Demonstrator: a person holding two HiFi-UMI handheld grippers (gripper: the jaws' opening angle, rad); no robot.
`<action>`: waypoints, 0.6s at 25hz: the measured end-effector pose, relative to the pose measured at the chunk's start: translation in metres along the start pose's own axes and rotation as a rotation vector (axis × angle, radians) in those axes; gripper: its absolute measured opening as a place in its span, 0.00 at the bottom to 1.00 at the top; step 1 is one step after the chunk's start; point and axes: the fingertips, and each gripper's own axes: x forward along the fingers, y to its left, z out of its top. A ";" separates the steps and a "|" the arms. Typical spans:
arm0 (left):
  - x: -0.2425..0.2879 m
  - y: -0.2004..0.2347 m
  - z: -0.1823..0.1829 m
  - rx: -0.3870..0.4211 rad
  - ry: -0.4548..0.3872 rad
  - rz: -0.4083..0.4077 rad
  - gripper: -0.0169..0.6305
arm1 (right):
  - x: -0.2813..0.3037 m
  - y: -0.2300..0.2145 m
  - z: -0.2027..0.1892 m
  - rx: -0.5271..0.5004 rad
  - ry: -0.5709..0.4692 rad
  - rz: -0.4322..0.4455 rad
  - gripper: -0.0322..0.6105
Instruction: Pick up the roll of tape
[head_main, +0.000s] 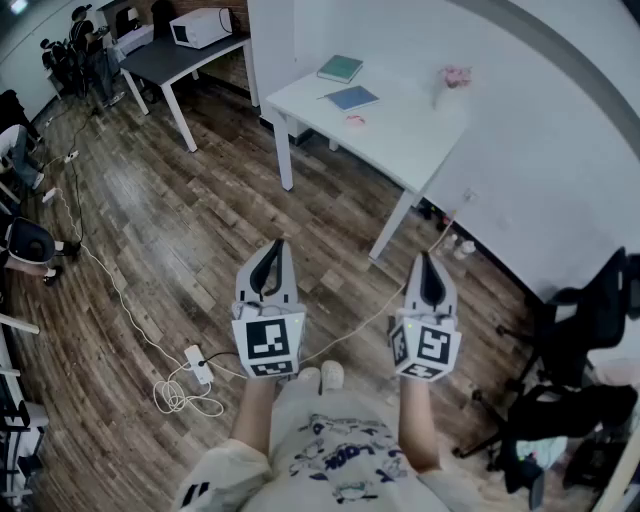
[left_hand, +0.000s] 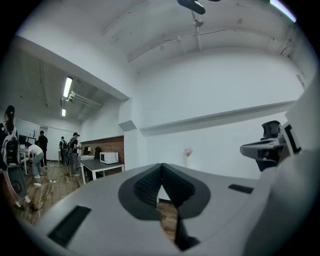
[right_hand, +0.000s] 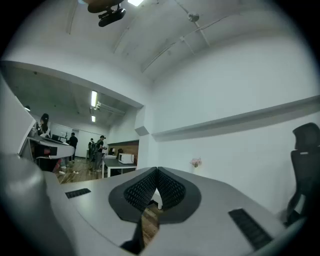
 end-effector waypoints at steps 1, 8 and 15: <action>0.000 0.001 0.000 0.000 0.000 0.000 0.03 | 0.001 0.001 0.000 0.001 0.000 0.000 0.05; 0.006 0.003 -0.003 0.001 0.006 0.001 0.03 | 0.008 0.003 -0.003 0.004 0.008 0.003 0.05; 0.021 0.004 -0.004 0.000 0.012 0.011 0.03 | 0.023 -0.002 -0.007 0.029 0.006 0.011 0.05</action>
